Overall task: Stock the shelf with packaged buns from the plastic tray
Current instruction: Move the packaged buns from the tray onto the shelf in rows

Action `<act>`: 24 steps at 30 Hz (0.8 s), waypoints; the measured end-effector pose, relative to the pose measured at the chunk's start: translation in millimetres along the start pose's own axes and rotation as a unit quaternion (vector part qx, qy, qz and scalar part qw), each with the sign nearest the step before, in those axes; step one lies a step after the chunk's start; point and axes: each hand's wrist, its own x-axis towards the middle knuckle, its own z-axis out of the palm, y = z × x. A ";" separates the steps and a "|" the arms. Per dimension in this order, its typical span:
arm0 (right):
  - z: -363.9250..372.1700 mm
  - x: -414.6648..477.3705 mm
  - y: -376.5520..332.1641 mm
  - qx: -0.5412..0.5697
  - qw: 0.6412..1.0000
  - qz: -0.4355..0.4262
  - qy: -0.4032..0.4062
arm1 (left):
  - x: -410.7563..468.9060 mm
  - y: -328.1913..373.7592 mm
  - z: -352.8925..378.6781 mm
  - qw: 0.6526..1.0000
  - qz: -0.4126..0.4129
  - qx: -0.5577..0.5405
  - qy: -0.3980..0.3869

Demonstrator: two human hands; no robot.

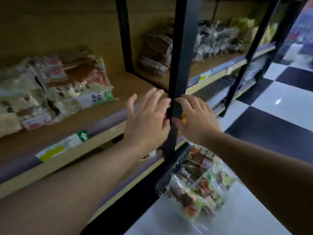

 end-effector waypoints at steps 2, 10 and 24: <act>10.1 -22.0 22.1 -0.002 0.999 0.032 -0.022 | -7.1 18.9 25.0 0.999 0.028 -0.025 -0.020; 79.5 -121.1 89.6 0.024 0.972 0.156 -0.171 | -61.9 61.8 137.8 0.967 0.092 -0.091 -0.221; 209.2 -248.0 130.5 0.065 0.857 0.311 -0.406 | -153.1 95.4 276.3 0.814 0.189 -0.070 -0.545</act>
